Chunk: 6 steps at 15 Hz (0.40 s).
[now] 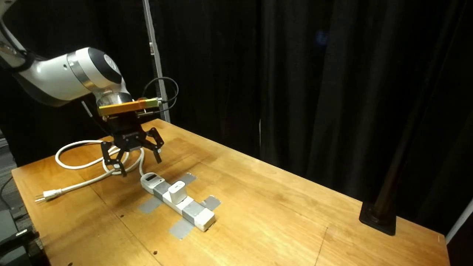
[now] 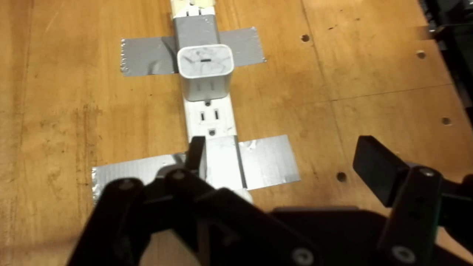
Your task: Put the charging adaptor on the white extension cable
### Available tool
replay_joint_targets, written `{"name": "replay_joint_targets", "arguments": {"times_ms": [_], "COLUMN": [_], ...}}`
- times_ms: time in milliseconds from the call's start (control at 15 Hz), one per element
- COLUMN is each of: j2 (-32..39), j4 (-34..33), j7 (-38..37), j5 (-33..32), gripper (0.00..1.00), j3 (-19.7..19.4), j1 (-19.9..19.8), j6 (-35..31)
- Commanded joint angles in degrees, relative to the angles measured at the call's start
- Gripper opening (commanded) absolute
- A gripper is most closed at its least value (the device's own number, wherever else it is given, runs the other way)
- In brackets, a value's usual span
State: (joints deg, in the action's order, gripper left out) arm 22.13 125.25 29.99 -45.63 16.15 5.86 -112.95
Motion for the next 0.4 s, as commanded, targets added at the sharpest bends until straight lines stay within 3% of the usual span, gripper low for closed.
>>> {"name": "replay_joint_targets", "arguments": {"times_ms": [0, 133, 200, 333], "j2": [-9.4, -12.7, -8.5, -11.1], "j4": [3.1, 3.2, 1.2, 1.8], "j7": [15.7, 24.3, 17.8, 22.9], "j5": [12.1, 19.3, 15.3, 18.5], "gripper": [1.00, 1.00, 1.00, 1.00], "j3": [5.6, 6.7, 0.9, 0.8], "j1": [-8.1, -12.2, -4.3, -6.6], "j6": [2.6, 4.3, 2.8, 3.4]}}
